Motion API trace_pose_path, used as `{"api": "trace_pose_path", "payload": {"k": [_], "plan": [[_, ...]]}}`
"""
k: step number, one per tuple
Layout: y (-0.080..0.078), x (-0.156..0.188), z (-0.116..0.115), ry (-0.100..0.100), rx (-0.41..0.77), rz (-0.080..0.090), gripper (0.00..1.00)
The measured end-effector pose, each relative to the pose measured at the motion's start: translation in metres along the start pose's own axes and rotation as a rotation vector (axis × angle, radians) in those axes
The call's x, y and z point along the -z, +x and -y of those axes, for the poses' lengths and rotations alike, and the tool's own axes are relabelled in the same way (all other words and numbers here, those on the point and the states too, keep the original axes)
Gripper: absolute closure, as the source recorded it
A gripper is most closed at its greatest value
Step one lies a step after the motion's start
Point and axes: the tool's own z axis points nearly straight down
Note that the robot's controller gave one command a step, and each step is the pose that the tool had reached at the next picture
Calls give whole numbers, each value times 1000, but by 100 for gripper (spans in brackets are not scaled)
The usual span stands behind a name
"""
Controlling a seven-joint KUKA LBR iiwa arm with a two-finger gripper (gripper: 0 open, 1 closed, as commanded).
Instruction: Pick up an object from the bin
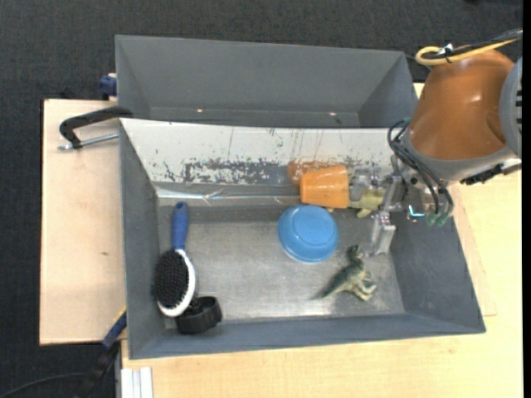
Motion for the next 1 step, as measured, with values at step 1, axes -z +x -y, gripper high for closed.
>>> {"api": "trace_pose_path", "payload": {"k": [1], "plan": [[50,-117,1,-1,-46,-3,0]]}}
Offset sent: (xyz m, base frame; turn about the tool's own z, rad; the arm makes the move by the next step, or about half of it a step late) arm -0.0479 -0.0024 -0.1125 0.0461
